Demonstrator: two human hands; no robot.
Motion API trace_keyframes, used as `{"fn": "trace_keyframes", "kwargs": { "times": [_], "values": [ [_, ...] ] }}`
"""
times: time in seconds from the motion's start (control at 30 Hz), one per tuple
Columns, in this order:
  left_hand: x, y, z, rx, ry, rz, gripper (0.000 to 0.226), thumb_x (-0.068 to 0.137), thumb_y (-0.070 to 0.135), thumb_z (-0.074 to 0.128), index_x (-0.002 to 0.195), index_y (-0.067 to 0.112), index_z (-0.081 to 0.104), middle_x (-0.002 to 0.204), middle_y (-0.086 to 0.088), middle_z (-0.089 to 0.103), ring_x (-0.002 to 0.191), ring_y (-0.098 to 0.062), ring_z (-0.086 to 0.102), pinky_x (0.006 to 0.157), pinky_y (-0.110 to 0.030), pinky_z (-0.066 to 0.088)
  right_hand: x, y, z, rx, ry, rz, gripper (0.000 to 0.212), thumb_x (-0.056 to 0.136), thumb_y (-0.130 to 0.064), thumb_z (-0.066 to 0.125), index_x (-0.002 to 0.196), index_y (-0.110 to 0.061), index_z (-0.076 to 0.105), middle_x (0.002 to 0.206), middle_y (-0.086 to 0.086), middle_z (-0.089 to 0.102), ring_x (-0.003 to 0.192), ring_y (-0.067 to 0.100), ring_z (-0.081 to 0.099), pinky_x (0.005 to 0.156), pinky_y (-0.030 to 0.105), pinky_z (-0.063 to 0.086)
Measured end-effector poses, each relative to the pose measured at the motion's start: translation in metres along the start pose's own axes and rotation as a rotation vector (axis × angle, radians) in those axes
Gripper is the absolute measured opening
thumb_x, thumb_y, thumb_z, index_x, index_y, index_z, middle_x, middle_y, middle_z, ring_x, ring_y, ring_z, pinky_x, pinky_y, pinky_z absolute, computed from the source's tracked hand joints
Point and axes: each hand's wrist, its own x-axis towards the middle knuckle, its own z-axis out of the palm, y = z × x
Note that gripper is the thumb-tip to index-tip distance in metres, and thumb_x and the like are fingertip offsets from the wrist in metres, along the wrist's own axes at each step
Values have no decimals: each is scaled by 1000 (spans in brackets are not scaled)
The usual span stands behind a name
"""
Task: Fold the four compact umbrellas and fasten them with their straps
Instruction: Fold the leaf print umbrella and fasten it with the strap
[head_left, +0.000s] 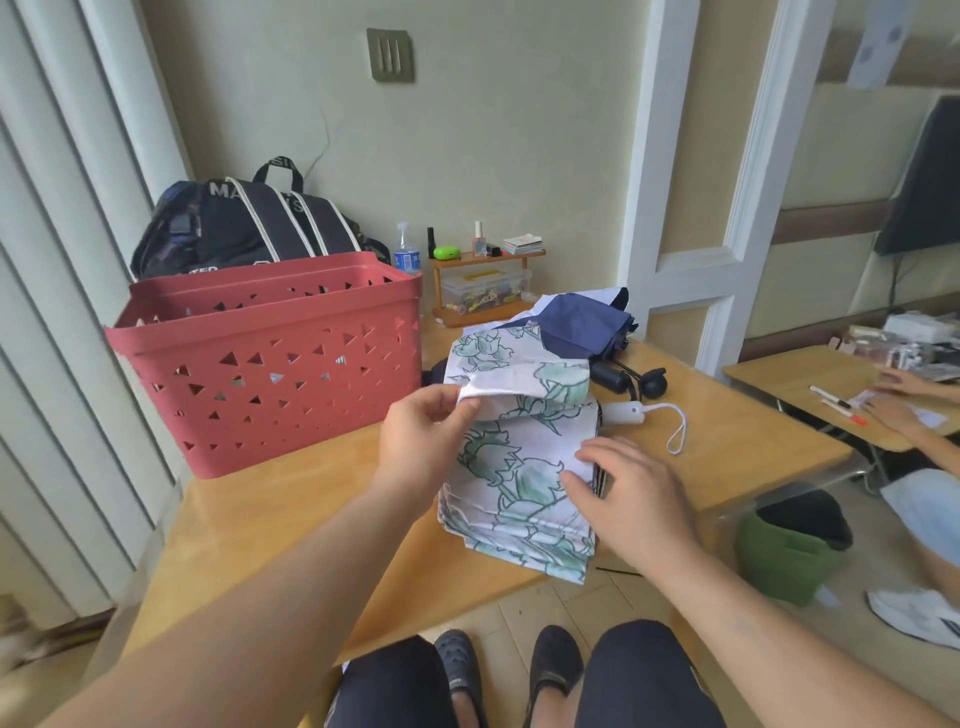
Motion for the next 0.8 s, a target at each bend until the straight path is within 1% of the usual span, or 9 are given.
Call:
{"fn": "trace_keyframes", "kwargs": {
  "times": [0.07,0.17,0.27,0.37,0.47,0.6,0.67,0.77,0.8],
  "values": [
    [-7,-5,1,-8,12,-10,7,93,33,78,92,28,81,89,11,79,91,-15,75,90,-49,60,4,-3,-6,70,47,42,38,89,-47,70,119,-24,72,122,-12,69,113,17,64,96,39,53],
    [-14,-10,3,2,48,-4,9,91,37,78,91,29,81,92,13,79,94,-10,73,93,-46,58,19,-11,-10,173,76,39,54,83,-33,83,131,-27,59,126,-11,61,113,14,59,96,34,49],
    [-18,-19,4,65,59,22,9,89,40,80,89,31,81,97,16,78,97,-6,70,95,-40,56,32,-22,-9,348,94,82,65,81,-22,87,132,-33,48,128,-16,59,111,7,60,94,30,49],
    [-23,-29,1,130,42,26,9,87,41,81,85,33,79,99,16,77,98,-7,69,93,-37,55,39,-30,-8,515,105,110,73,81,-9,85,130,-44,43,120,-18,67,111,-2,61,95,23,48],
    [-24,-35,-3,171,36,8,14,84,43,84,80,31,77,96,17,76,94,-5,69,86,-33,55,40,-30,-10,501,66,79,66,84,-9,82,128,-46,51,111,-9,73,107,6,66,89,18,46],
    [-23,-34,-4,209,39,-51,28,74,43,92,68,25,71,85,15,76,81,-5,69,70,-31,54,33,-26,-20,377,80,-7,50,86,-10,82,122,-40,63,102,-5,65,97,7,59,86,18,43],
    [-25,-35,-3,254,34,-32,35,70,46,94,67,24,67,88,14,74,85,-9,69,73,-32,55,25,-27,-26,297,81,-77,43,87,-8,80,121,-32,69,102,-12,64,95,6,56,90,20,43],
    [-29,-29,-5,233,-35,4,47,63,61,92,70,25,63,97,18,72,98,-12,65,83,-37,54,13,-24,-28,261,86,-135,35,88,-4,78,117,-23,74,105,-31,58,98,-7,52,90,1,34],
    [-31,-26,-6,204,-56,-4,49,64,65,89,71,24,62,97,20,72,99,-11,65,84,-37,53,10,-22,-27,273,87,-123,35,88,-3,78,116,-23,75,105,-33,58,98,-10,53,90,-1,33]
  ]
}}
